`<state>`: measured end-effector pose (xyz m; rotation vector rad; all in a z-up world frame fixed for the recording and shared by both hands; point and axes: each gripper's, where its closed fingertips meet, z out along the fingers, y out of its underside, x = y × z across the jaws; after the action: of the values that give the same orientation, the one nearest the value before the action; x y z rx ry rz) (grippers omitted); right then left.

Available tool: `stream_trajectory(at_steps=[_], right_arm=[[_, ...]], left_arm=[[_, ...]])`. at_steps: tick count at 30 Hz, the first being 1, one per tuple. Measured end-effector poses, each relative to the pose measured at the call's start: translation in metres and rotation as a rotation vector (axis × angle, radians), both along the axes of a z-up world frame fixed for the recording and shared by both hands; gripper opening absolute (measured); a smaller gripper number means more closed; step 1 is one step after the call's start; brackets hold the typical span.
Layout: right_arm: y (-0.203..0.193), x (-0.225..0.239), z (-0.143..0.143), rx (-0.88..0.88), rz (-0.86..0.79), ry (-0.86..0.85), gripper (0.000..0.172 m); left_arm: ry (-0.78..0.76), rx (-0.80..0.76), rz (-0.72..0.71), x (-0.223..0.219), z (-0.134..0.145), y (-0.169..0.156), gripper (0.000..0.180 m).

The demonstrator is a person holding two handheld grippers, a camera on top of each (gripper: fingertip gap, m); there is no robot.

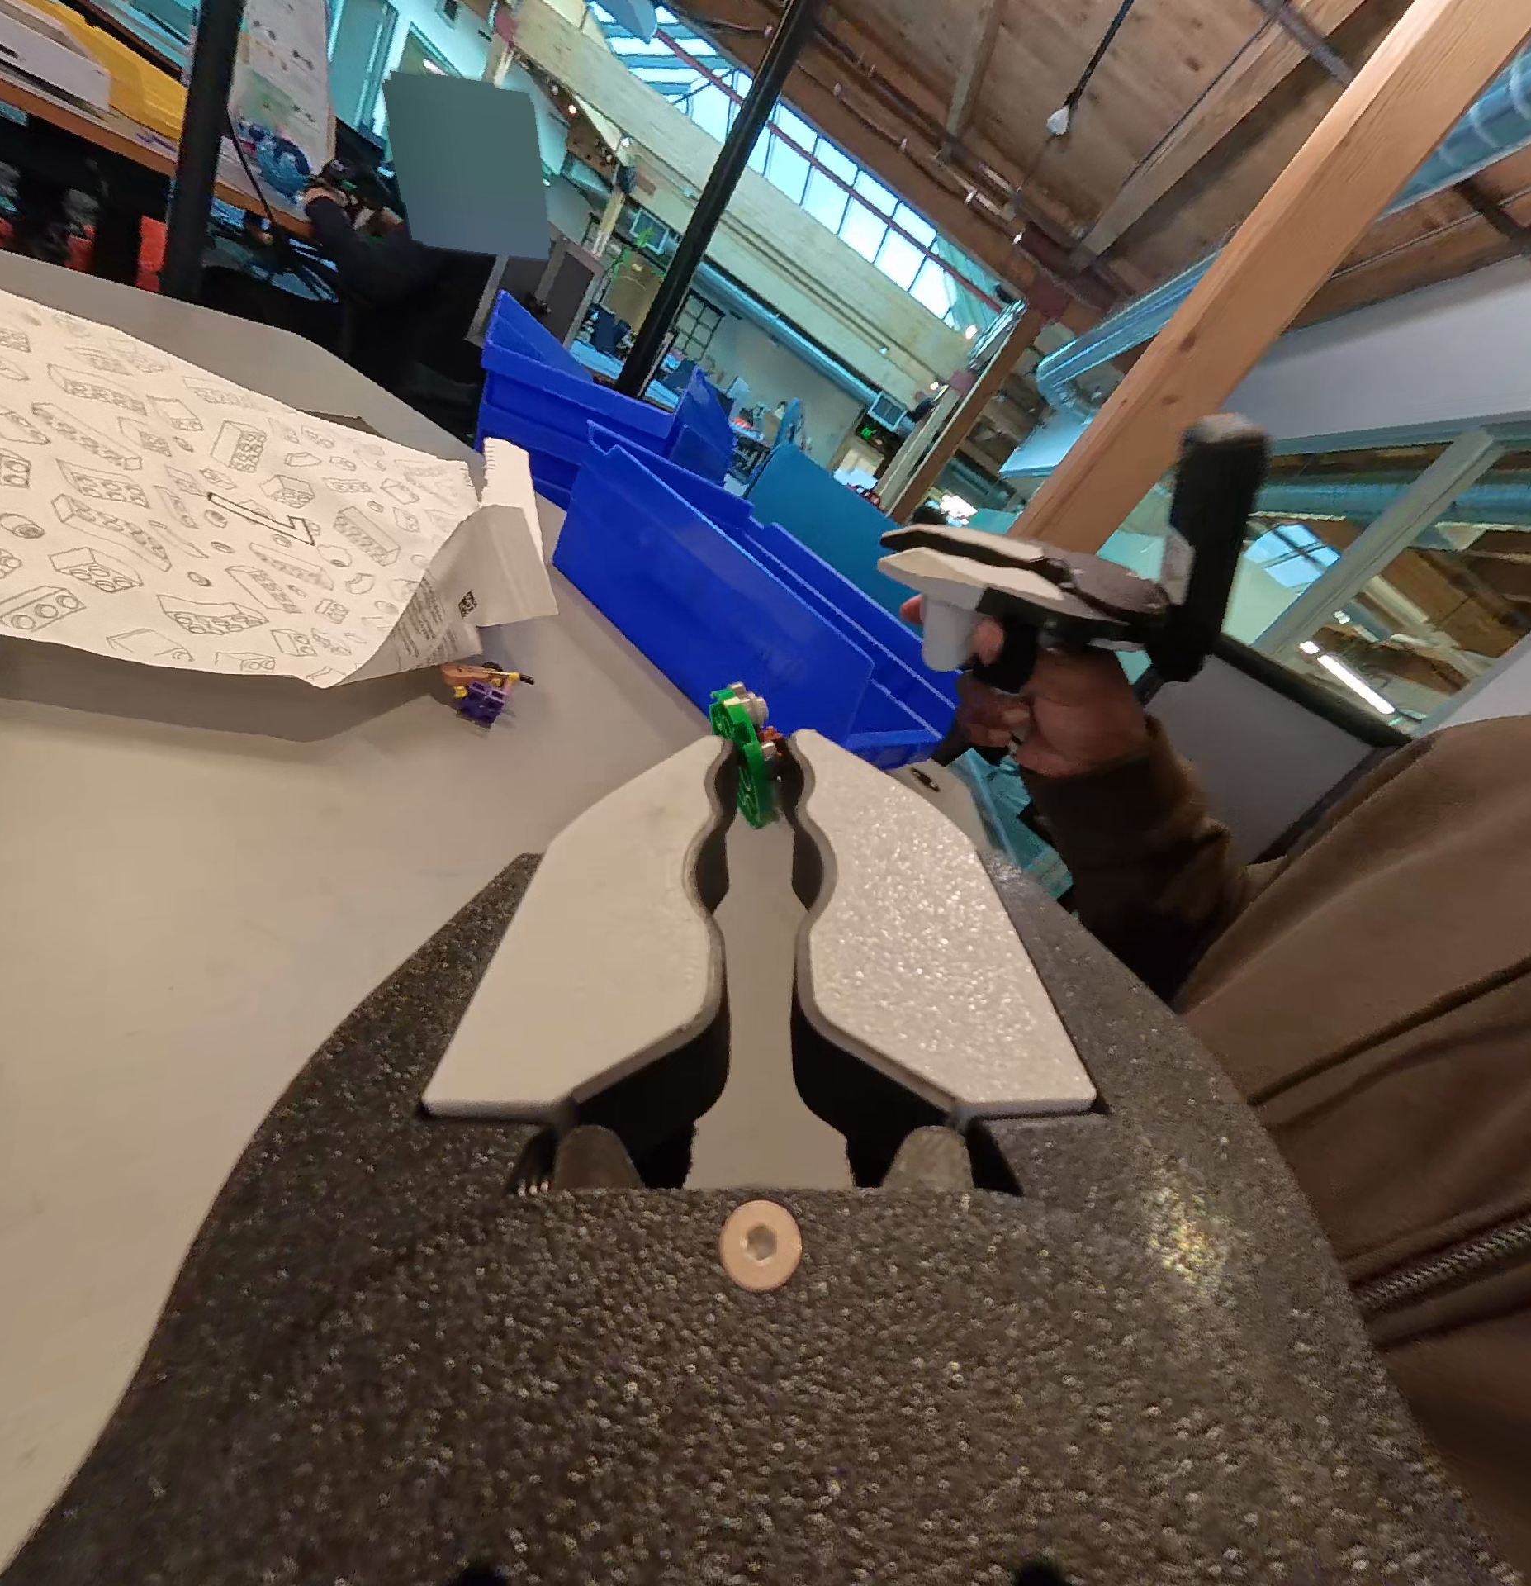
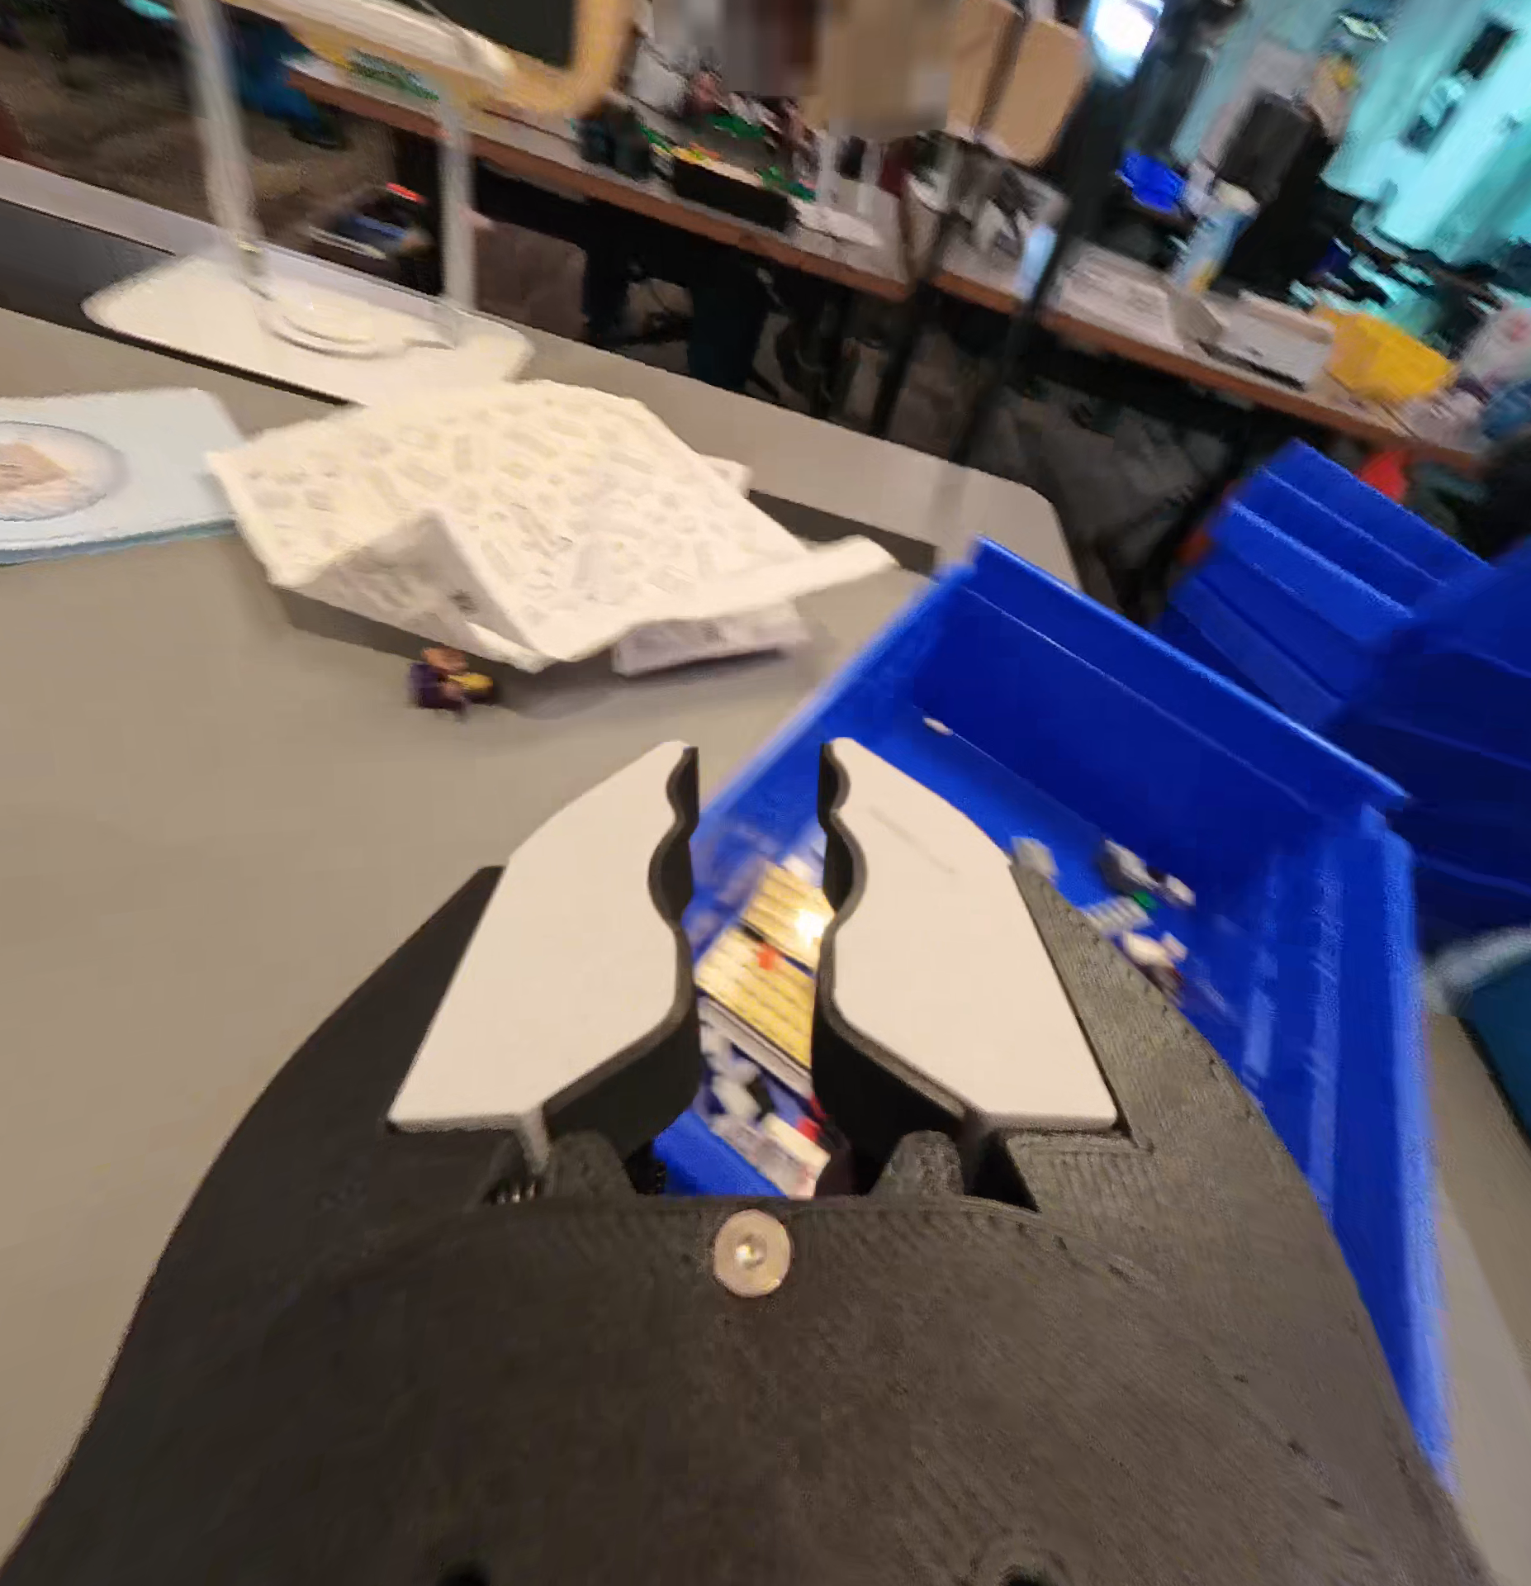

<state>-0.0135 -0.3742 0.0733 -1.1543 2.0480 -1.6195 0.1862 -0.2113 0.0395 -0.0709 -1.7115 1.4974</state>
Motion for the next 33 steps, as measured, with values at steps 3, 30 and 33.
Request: stream_trajectory(at_steps=[3,30,33], right_arm=[[0.073,0.075,-0.001,0.052,0.356,-0.089,0.022],[0.177,0.147,-0.03,0.304,0.747,-0.218,0.002],[0.178,0.141,-0.029,0.393,0.737,-0.266,0.002]], left_arm=[[-0.072,-0.011,0.023,-0.006,-0.002,-0.001,0.009],[-0.104,-0.009,-0.104,-0.053,0.001,0.011,0.008],[-0.186,-0.025,-0.093,-0.059,0.0,0.012,0.008]])
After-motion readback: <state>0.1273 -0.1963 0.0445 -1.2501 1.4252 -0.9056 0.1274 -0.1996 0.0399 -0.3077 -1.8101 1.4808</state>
